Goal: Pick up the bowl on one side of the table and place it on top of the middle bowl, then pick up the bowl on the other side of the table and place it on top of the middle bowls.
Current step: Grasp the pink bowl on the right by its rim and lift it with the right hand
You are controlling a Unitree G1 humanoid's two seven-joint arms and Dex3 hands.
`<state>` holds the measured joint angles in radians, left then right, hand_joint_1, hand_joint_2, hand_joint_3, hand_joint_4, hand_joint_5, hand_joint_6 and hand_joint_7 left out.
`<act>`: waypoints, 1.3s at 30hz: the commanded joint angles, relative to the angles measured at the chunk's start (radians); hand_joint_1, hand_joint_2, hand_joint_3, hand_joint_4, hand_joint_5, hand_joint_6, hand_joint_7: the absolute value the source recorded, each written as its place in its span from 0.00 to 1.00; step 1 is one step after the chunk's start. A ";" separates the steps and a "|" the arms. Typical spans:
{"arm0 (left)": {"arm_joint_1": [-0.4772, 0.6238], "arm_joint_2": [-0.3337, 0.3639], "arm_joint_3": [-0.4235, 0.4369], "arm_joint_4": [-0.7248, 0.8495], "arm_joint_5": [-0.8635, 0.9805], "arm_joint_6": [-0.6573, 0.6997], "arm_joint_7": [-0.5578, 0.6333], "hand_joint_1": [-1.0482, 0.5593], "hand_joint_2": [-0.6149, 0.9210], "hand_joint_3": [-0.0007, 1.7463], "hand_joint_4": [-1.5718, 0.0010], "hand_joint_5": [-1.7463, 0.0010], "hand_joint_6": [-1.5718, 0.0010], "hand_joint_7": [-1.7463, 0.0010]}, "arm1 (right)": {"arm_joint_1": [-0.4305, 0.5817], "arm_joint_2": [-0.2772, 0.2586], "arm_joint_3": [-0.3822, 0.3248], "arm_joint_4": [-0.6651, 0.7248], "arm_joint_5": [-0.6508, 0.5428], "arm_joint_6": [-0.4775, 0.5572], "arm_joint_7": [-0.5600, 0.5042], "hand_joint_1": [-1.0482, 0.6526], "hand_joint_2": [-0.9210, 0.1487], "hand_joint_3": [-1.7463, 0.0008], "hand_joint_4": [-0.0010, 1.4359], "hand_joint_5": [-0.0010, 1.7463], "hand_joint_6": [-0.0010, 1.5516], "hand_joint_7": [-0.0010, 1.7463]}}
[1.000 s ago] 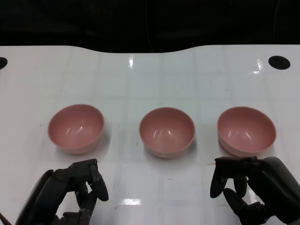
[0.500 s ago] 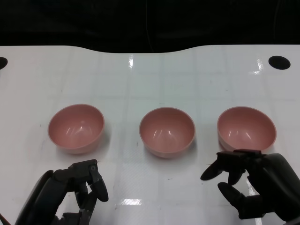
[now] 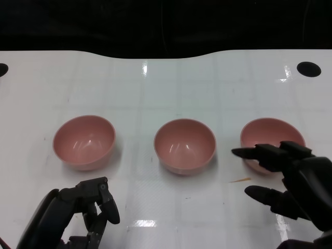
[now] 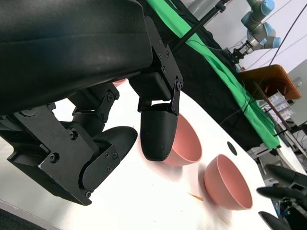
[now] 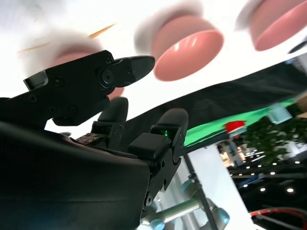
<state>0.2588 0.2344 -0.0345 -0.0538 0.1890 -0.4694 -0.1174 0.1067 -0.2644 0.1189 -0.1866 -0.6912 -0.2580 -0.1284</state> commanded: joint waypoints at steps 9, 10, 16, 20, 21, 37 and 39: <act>0.007 0.012 0.005 -0.017 0.020 -0.007 0.009 0.59 0.62 0.83 0.45 0.02 0.50 0.14 | -0.042 -0.030 0.011 -0.065 -0.147 0.181 0.051 0.29 0.06 1.00 0.08 0.42 0.24 0.05; 0.007 0.011 0.005 -0.017 0.021 -0.008 0.009 0.59 0.62 0.83 0.45 0.02 0.50 0.14 | -0.045 -0.031 0.015 -0.066 -0.157 0.194 0.056 0.29 0.06 1.00 0.07 0.43 0.24 0.05; 0.007 0.007 0.004 -0.025 0.020 0.009 0.007 0.58 0.63 0.83 0.45 0.02 0.50 0.14 | -0.073 -0.035 0.039 -0.042 -0.202 0.264 0.094 0.29 0.06 1.00 0.03 0.42 0.21 0.03; 0.007 0.006 0.001 -0.027 0.024 0.007 0.008 0.58 0.63 0.83 0.44 0.02 0.50 0.14 | -0.097 -0.047 0.055 -0.007 -0.235 0.297 0.101 0.29 0.08 1.00 0.04 0.42 0.22 0.03; 0.007 0.007 0.001 -0.027 0.025 0.006 0.007 0.58 0.63 0.83 0.45 0.02 0.50 0.14 | -0.102 -0.048 0.058 0.001 -0.239 0.304 0.103 0.29 0.08 1.00 0.04 0.41 0.22 0.03; -0.002 0.002 -0.003 -0.032 0.038 0.023 0.010 0.58 0.63 0.82 0.44 0.02 0.50 0.14 | -0.304 -0.081 0.163 0.325 -0.296 0.374 0.081 0.28 0.03 1.00 0.16 0.27 0.25 0.01; -0.002 0.000 -0.003 -0.031 0.038 0.024 0.010 0.58 0.63 0.82 0.44 0.02 0.50 0.14 | -0.330 -0.080 0.180 0.381 -0.288 0.365 0.065 0.29 0.04 1.00 0.20 0.23 0.27 0.01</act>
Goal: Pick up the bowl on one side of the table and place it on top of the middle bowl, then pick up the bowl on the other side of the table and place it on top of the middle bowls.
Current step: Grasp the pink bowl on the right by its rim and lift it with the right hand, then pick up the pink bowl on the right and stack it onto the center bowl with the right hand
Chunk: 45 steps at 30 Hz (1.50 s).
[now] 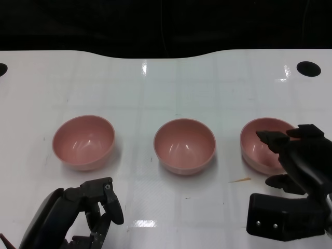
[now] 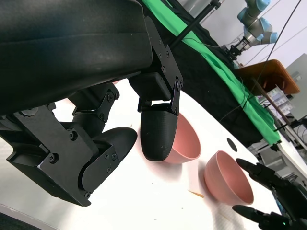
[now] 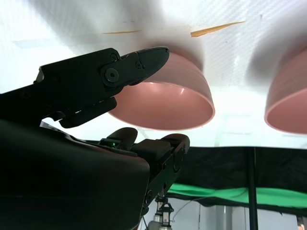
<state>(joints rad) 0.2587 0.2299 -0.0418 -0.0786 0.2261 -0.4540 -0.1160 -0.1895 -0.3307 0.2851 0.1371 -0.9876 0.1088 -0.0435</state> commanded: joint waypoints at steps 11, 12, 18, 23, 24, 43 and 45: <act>0.003 -0.001 -0.004 -0.005 0.009 -0.004 0.016 0.57 0.61 0.83 0.45 0.02 0.49 0.15 | -0.133 0.000 0.089 0.251 0.041 -0.005 -0.041 0.31 0.02 1.00 0.40 0.11 0.36 0.01; 0.003 -0.001 -0.004 -0.006 0.011 -0.005 0.017 0.57 0.61 0.83 0.45 0.02 0.49 0.15 | -0.138 -0.002 0.093 0.264 0.047 -0.013 -0.048 0.31 0.02 1.00 0.42 0.11 0.37 0.02; 0.007 -0.003 -0.011 -0.019 0.035 0.005 0.025 0.57 0.62 0.82 0.45 0.01 0.49 0.15 | -0.151 -0.019 0.097 0.341 0.099 -0.120 -0.142 0.43 0.03 1.00 0.50 0.63 0.54 0.03; 0.007 -0.005 -0.012 -0.013 0.038 0.001 0.028 0.58 0.63 0.81 0.45 0.01 0.49 0.15 | -0.166 -0.025 0.099 0.385 0.123 -0.182 -0.204 0.47 0.00 0.95 0.57 0.70 0.69 0.05; 0.007 -0.005 -0.012 -0.011 0.040 -0.002 0.029 0.58 0.63 0.81 0.44 0.01 0.49 0.15 | -0.170 -0.024 0.097 0.398 0.130 -0.200 -0.227 0.48 0.00 0.95 0.57 0.69 0.69 0.05; 0.018 -0.003 -0.005 -0.024 0.016 -0.001 0.019 0.58 0.63 0.82 0.45 0.01 0.50 0.15 | -0.236 -0.030 0.084 0.424 0.153 -0.307 -0.474 0.49 0.34 0.48 0.70 1.00 0.49 0.94; 0.016 -0.002 -0.005 -0.021 0.013 -0.001 0.019 0.58 0.63 0.82 0.45 0.01 0.50 0.15 | -0.235 -0.031 0.081 0.402 0.160 -0.307 -0.459 0.49 0.38 0.43 0.70 1.00 0.46 0.98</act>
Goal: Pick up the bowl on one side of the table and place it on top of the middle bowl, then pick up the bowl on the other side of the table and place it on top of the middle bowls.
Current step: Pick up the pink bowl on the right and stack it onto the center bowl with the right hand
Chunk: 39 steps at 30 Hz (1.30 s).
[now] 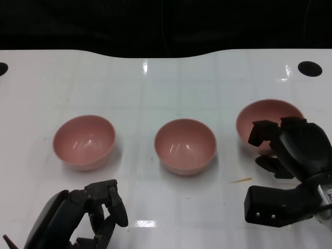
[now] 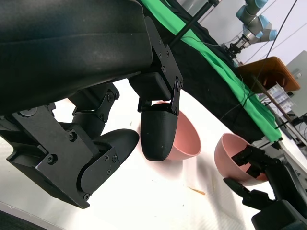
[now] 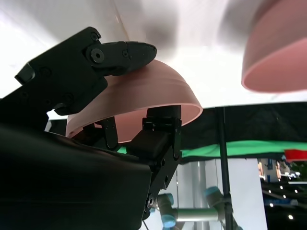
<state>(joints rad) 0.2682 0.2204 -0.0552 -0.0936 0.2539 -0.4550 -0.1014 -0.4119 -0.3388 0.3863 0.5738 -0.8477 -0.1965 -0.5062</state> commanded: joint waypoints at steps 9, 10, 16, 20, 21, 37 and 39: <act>-0.004 0.005 0.006 -0.013 -0.006 0.021 0.009 0.58 0.62 0.82 0.44 0.01 0.50 0.14 | -0.006 -0.013 -0.034 -0.193 0.043 -0.013 0.064 0.50 0.53 0.28 0.69 1.00 0.49 1.00; -0.006 0.004 0.005 -0.012 -0.006 0.022 0.010 0.58 0.62 0.83 0.44 0.01 0.50 0.14 | -0.007 -0.009 -0.035 -0.212 0.045 -0.012 0.071 0.50 0.53 0.28 0.69 1.00 0.49 1.00; -0.008 -0.001 0.002 -0.019 -0.003 0.043 0.009 0.58 0.61 0.83 0.44 0.02 0.50 0.14 | -0.012 0.016 -0.043 -0.326 0.079 -0.015 0.143 0.50 0.54 0.22 0.71 1.00 0.51 1.00; -0.009 -0.007 0.000 -0.022 -0.005 0.050 0.010 0.58 0.61 0.84 0.43 0.04 0.49 0.15 | -0.007 0.042 -0.046 -0.398 0.112 -0.005 0.210 0.48 0.59 0.17 0.71 1.00 0.51 1.00; -0.006 -0.007 0.000 -0.027 -0.002 0.056 0.010 0.58 0.61 0.84 0.43 0.03 0.49 0.15 | -0.006 0.052 -0.045 -0.409 0.121 -0.006 0.221 0.50 0.61 0.17 0.72 1.00 0.50 1.00; 0.016 -0.006 -0.002 -0.067 0.008 0.069 0.007 0.59 0.62 0.83 0.44 0.01 0.49 0.14 | -0.027 0.144 -0.027 -0.391 0.203 -0.049 0.360 0.51 0.66 0.14 0.71 1.00 0.49 1.00; 0.017 -0.006 -0.002 -0.070 0.011 0.071 0.008 0.58 0.61 0.83 0.44 0.01 0.49 0.14 | -0.029 0.145 -0.021 -0.373 0.203 -0.056 0.370 0.51 0.65 0.14 0.71 1.00 0.49 1.00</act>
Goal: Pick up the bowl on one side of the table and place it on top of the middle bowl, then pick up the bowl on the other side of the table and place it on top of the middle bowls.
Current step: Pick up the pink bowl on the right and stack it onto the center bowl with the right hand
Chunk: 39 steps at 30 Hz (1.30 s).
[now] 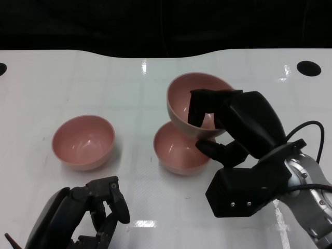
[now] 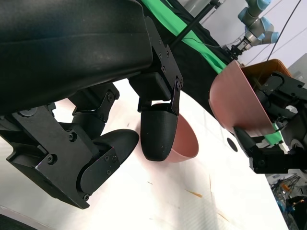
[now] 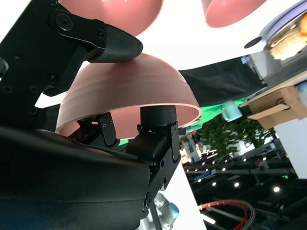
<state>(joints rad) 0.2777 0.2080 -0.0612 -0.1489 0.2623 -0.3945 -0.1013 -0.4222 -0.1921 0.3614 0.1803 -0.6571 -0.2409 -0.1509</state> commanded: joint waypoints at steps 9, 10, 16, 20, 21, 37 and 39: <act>0.013 0.005 -0.003 -0.024 0.003 0.009 0.006 0.59 0.61 0.84 0.44 0.02 0.49 0.14 | -0.030 0.006 0.036 0.082 -0.012 0.004 0.047 0.52 0.65 0.16 0.70 1.00 0.48 1.00; 0.014 0.004 -0.004 -0.025 0.003 0.011 0.005 0.59 0.61 0.84 0.44 0.02 0.49 0.14 | -0.032 0.007 0.039 0.090 -0.015 0.002 0.043 0.52 0.65 0.17 0.70 1.00 0.48 1.00; 0.007 0.003 -0.009 -0.025 0.009 0.011 0.010 0.59 0.61 0.84 0.44 0.01 0.49 0.15 | -0.064 0.031 0.078 0.197 -0.042 -0.004 0.032 0.50 0.60 0.21 0.68 1.00 0.46 1.00; 0.003 -0.002 -0.013 -0.027 0.015 0.019 0.012 0.59 0.61 0.84 0.44 0.01 0.49 0.15 | -0.082 0.042 0.094 0.250 -0.055 0.002 0.026 0.50 0.53 0.29 0.68 1.00 0.45 0.96; 0.001 -0.002 -0.014 -0.024 0.018 0.016 0.014 0.59 0.61 0.84 0.44 0.01 0.49 0.15 | -0.087 0.047 0.098 0.267 -0.057 0.001 0.019 0.50 0.50 0.33 0.68 1.00 0.48 0.85; -0.003 -0.003 -0.014 -0.031 0.035 0.030 0.016 0.59 0.62 0.83 0.44 0.00 0.50 0.13 | -0.172 0.085 0.164 0.458 -0.115 0.003 -0.066 0.41 0.16 0.80 0.44 0.56 0.47 0.14; -0.003 -0.005 -0.015 -0.032 0.032 0.034 0.016 0.59 0.62 0.83 0.44 0.00 0.50 0.14 | -0.176 0.077 0.177 0.456 -0.129 0.002 -0.066 0.36 0.05 0.92 0.36 0.39 0.43 0.04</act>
<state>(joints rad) 0.2763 0.1966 -0.0815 -0.1697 0.3026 -0.3673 -0.0943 -0.5827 -0.0976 0.5295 0.6373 -0.7781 -0.2420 -0.2213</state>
